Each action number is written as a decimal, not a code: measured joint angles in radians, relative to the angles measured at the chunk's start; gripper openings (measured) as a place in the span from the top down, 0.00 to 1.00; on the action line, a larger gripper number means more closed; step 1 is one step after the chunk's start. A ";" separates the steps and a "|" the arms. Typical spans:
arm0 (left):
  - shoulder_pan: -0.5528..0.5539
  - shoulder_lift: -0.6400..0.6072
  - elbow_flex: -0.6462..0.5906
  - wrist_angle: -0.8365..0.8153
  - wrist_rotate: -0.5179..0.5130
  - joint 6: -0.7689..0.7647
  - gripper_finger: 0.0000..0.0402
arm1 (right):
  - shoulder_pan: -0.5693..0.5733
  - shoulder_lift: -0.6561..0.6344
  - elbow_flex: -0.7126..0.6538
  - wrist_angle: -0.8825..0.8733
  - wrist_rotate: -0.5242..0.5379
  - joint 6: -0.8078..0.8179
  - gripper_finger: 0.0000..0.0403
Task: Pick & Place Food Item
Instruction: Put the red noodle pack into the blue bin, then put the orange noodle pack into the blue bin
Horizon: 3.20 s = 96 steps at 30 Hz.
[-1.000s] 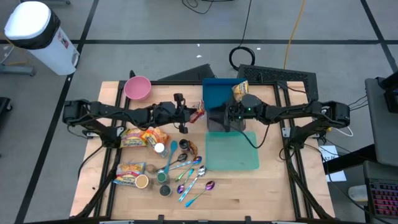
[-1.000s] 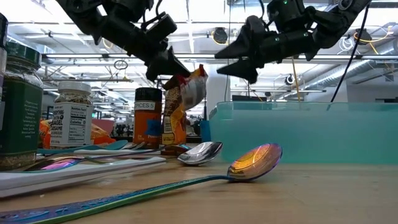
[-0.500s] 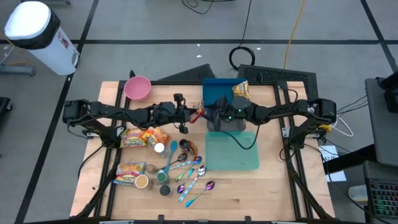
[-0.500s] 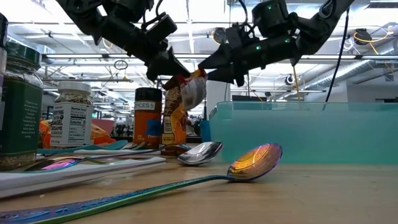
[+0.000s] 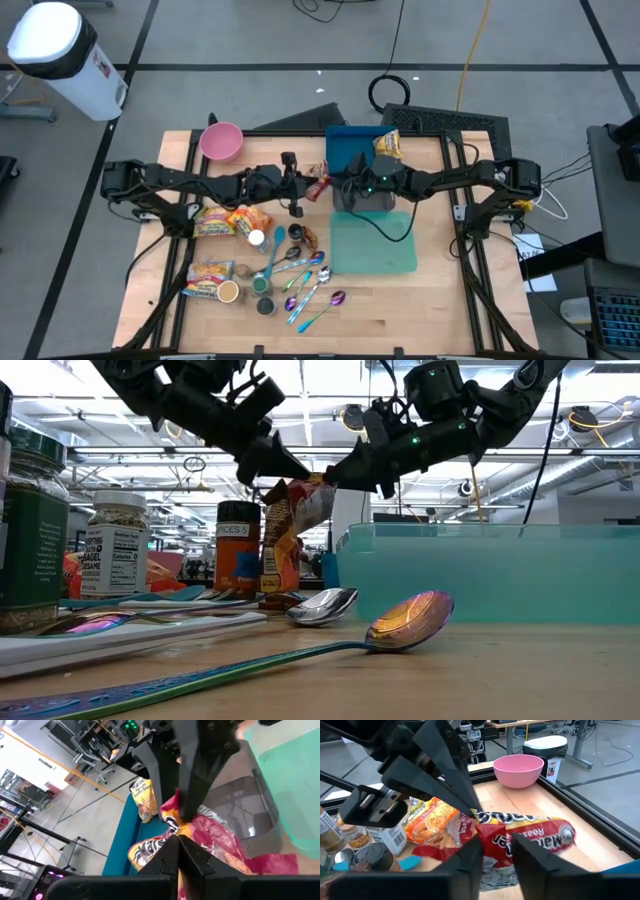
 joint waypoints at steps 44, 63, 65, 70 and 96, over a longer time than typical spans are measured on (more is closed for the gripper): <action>0.002 -0.068 0.000 -0.016 -0.026 -0.260 0.37 | -0.511 -0.195 -0.182 -0.270 -0.002 -0.697 1.00; 0.002 -0.068 0.000 -0.049 -0.026 -0.257 0.38 | -0.477 -0.208 -0.256 -0.262 0.026 -0.634 0.91; 0.002 -0.068 0.000 -0.048 -0.026 -0.257 0.38 | -0.477 -0.213 -0.256 -0.251 0.027 -0.577 0.88; 0.002 -0.068 0.000 -0.040 -0.026 -0.306 0.38 | -0.477 -0.267 -0.256 -0.251 0.029 -0.365 0.74; 0.003 -0.293 0.000 -1.154 -0.016 -1.187 0.38 | -0.214 -0.505 -0.256 -0.264 -0.081 -0.129 0.31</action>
